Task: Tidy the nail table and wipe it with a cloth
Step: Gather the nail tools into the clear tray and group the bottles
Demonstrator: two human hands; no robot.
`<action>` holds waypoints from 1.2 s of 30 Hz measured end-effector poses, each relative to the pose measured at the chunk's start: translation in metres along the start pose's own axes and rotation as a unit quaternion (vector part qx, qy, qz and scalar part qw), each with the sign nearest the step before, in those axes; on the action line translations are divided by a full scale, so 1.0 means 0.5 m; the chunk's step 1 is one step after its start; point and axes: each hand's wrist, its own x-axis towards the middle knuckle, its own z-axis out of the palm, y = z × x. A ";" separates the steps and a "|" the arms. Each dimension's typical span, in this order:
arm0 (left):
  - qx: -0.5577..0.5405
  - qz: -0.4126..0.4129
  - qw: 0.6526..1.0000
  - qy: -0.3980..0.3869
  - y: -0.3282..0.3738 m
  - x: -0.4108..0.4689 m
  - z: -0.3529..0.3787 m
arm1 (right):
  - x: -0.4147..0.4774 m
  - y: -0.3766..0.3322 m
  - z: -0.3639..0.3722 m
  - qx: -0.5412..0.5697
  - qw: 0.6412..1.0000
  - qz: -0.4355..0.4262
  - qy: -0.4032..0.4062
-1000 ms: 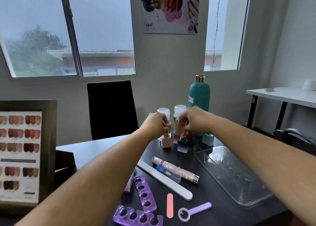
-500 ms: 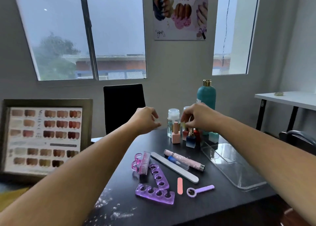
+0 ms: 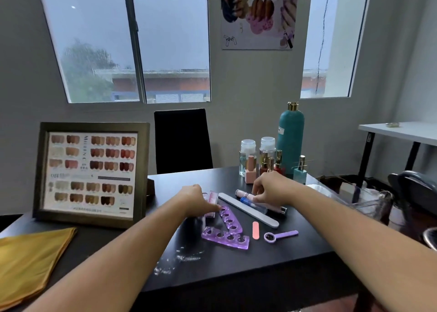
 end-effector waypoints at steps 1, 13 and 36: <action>-0.006 -0.001 1.000 0.004 -0.001 0.000 0.004 | 0.002 0.001 0.004 0.003 1.000 0.006 0.001; -0.200 -0.058 0.978 -0.023 -0.007 0.032 -0.001 | 0.042 0.008 0.012 -0.010 0.996 0.074 -0.050; -0.151 0.236 0.955 0.096 0.406 0.101 0.021 | -0.106 0.241 -0.165 -0.057 0.968 0.239 0.056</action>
